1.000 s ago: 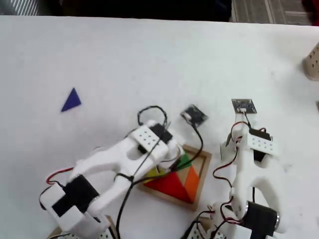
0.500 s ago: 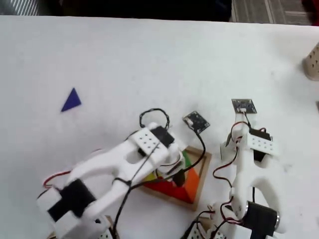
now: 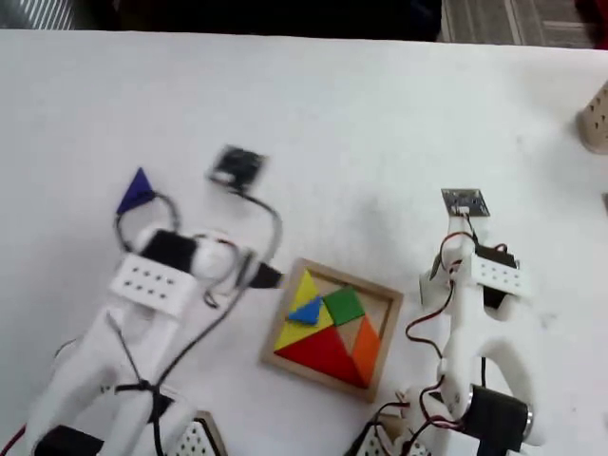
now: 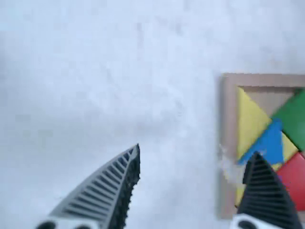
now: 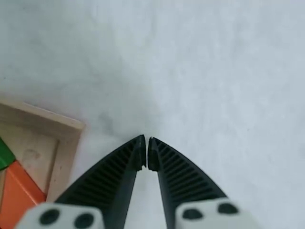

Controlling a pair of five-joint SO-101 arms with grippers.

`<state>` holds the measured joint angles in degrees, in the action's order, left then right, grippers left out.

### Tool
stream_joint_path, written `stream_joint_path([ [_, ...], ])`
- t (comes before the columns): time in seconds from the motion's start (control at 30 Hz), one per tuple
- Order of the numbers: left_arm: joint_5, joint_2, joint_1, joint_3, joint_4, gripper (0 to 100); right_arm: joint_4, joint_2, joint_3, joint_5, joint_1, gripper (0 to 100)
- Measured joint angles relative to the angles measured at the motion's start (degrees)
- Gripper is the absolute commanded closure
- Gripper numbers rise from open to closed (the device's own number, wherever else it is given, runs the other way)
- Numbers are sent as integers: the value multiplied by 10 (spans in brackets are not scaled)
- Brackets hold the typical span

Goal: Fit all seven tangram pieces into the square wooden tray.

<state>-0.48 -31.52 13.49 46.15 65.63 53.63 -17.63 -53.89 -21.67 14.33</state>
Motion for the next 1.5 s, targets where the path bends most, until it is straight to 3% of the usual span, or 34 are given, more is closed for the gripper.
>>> stream_joint_path([
  [0.1, 39, -3, -72, 75, -88, 841, 46, -23, 11, 0, 0, 981],
  [0.23, 83, -4, -112, 107, -174, 985, 121, -81, 26, 20, -16, 981],
  [0.47, 88, -4, -112, 107, -186, 977, 160, -178, 30, 9, -76, 981],
  [0.77, 91, -4, -115, 108, -201, 976, 140, -215, 30, -21, -317, 981],
  [0.93, 105, -4, -159, 108, -226, 976, 76, -219, -1, -23, -417, 981],
  [1.13, 142, -4, -171, 108, -240, 976, -27, -219, -39, -23, -474, 981],
  [1.4, 145, -4, -191, 128, -281, 976, -125, -219, -100, -26, -577, 981],
  [1.5, 145, -4, -191, 128, -284, 976, -159, -219, -125, -26, -584, 981],
])
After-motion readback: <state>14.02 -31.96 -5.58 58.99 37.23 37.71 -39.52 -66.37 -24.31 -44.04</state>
